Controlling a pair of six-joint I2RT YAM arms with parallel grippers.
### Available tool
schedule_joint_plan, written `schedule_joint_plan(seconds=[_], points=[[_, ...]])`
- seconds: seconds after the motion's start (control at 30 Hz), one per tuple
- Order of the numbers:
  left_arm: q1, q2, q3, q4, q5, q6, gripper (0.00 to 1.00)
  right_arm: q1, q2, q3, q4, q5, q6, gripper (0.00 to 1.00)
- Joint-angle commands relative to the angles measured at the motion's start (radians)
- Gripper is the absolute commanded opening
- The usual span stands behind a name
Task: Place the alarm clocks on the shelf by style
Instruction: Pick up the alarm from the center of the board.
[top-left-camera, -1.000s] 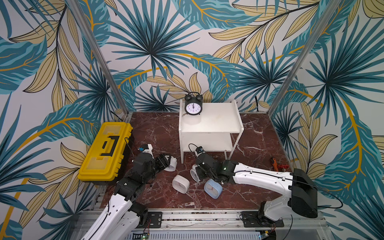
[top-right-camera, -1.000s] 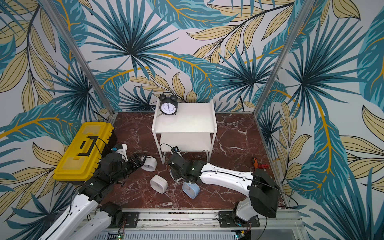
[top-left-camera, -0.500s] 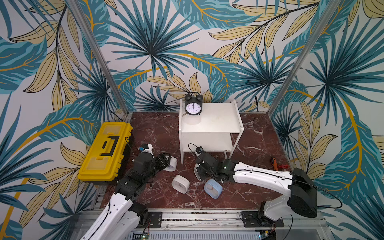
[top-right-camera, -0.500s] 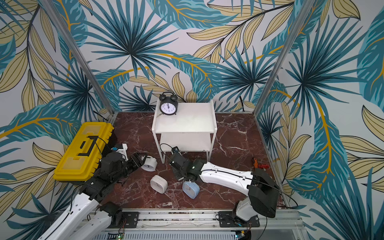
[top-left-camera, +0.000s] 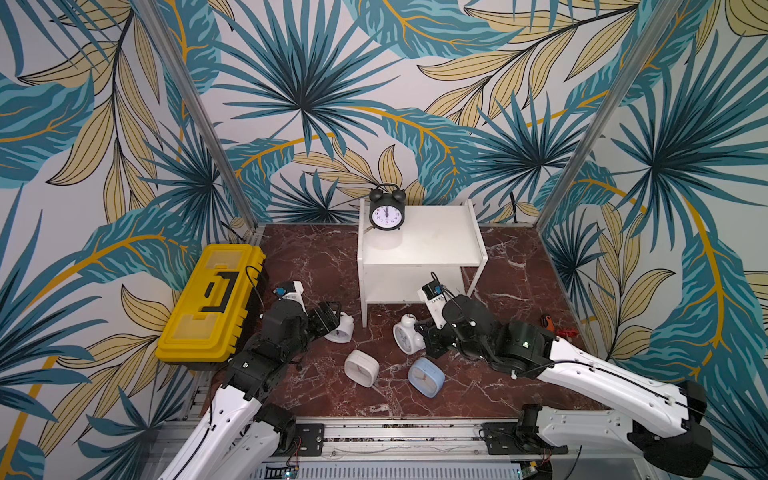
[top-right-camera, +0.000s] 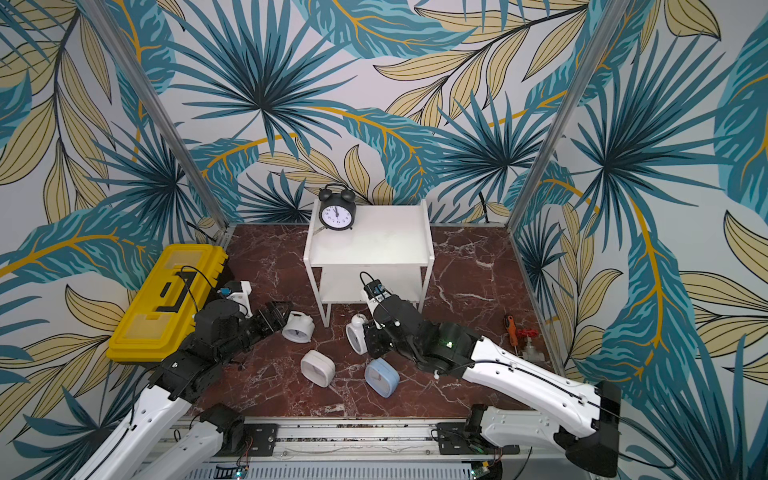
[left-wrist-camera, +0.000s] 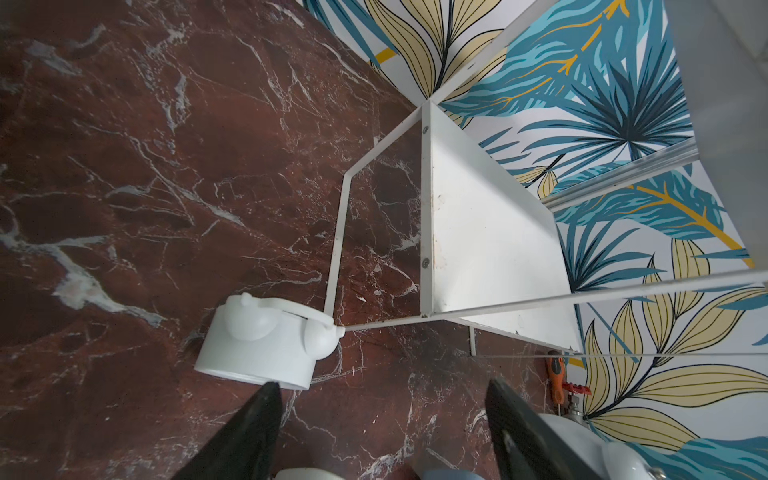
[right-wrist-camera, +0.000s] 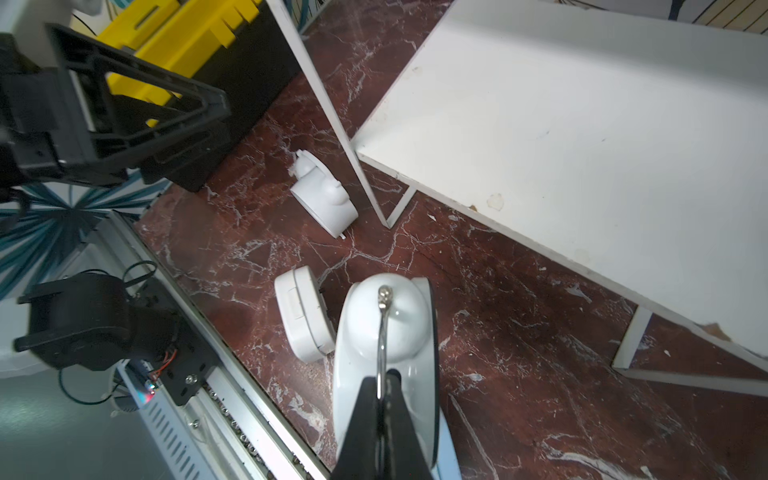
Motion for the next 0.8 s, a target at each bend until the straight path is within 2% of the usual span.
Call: schedule_joint_plan(seconds=[0.0,0.1,0.17,0.4,0.6,0.7,0.77], points=[[0.005,0.027,0.083,-0.026,0.026,0.074,0.80,0.005,-0.069,-0.014,-0.007,-0.050,-0.027,0.00],[0.004,0.057,0.131,-0.043,0.027,0.106,0.80,0.003,-0.100,0.018,-0.048,-0.053,-0.049,0.00],[0.005,0.064,0.147,-0.025,0.067,0.125,0.80,0.001,-0.113,0.038,-0.064,-0.077,-0.068,0.00],[0.004,0.042,0.080,0.241,0.416,0.096,0.80,-0.052,-0.124,0.075,-0.081,-0.197,-0.102,0.00],[-0.022,0.055,0.031,0.532,0.668,-0.020,0.82,-0.186,-0.167,0.039,0.067,-0.478,-0.028,0.00],[-0.065,0.067,0.050,0.519,0.716,0.019,0.80,-0.259,-0.180,0.025,0.161,-0.600,0.031,0.00],[-0.089,0.079,0.055,0.532,0.762,0.017,0.84,-0.291,-0.179,0.022,0.227,-0.677,0.075,0.00]])
